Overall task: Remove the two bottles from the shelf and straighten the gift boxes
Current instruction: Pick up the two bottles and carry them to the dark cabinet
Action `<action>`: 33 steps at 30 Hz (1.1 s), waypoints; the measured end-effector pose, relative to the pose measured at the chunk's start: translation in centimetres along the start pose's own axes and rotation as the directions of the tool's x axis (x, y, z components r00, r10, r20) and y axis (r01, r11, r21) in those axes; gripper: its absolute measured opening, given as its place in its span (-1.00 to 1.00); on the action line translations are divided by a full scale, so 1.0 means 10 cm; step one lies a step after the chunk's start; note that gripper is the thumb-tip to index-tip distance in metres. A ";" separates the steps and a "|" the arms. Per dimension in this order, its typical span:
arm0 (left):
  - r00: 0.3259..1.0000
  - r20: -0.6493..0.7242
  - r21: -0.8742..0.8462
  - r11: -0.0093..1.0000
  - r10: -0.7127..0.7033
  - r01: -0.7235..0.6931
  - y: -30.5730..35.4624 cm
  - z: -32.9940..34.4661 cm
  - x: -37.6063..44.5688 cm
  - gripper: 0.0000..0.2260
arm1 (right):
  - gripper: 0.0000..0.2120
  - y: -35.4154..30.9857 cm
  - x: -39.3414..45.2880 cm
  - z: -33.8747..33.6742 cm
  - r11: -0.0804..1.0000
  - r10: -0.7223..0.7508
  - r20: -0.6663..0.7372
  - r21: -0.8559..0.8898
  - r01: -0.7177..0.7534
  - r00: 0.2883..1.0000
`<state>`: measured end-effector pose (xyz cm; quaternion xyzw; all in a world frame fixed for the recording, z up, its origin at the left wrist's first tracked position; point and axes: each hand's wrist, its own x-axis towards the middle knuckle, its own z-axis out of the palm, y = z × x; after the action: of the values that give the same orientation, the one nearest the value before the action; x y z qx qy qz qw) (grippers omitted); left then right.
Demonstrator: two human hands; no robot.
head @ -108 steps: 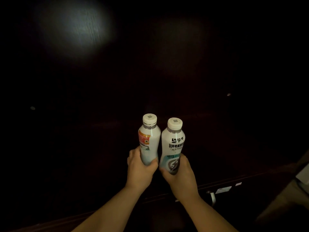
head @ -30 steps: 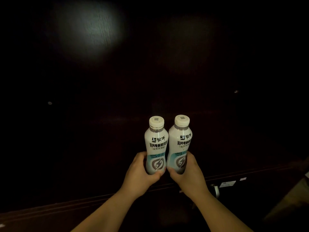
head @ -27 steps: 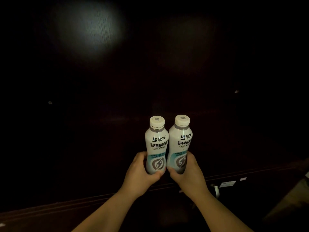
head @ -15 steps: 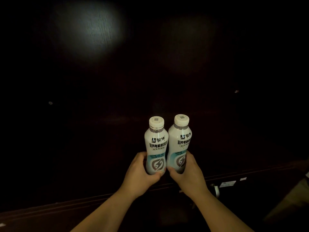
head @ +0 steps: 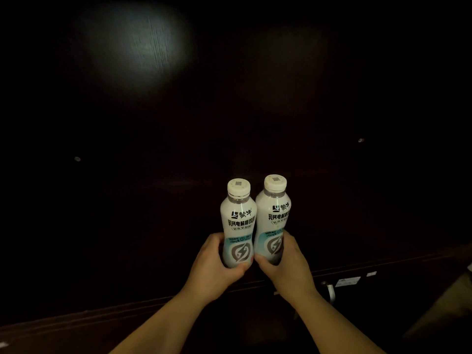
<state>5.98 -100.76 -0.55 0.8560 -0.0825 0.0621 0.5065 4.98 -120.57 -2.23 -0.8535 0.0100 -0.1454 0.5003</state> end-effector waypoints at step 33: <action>1.000 0.008 0.008 1.000 0.020 -0.020 0.01 0.00 0.00 -0.37 | -0.35 -0.08 -0.03 -0.02 1.000 0.001 -0.016 0.000 -0.001 1.000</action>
<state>5.97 -100.80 -0.45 0.8574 -0.0929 0.0640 0.5021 4.50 -120.27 -1.56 -0.8523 0.0145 -0.1521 0.5003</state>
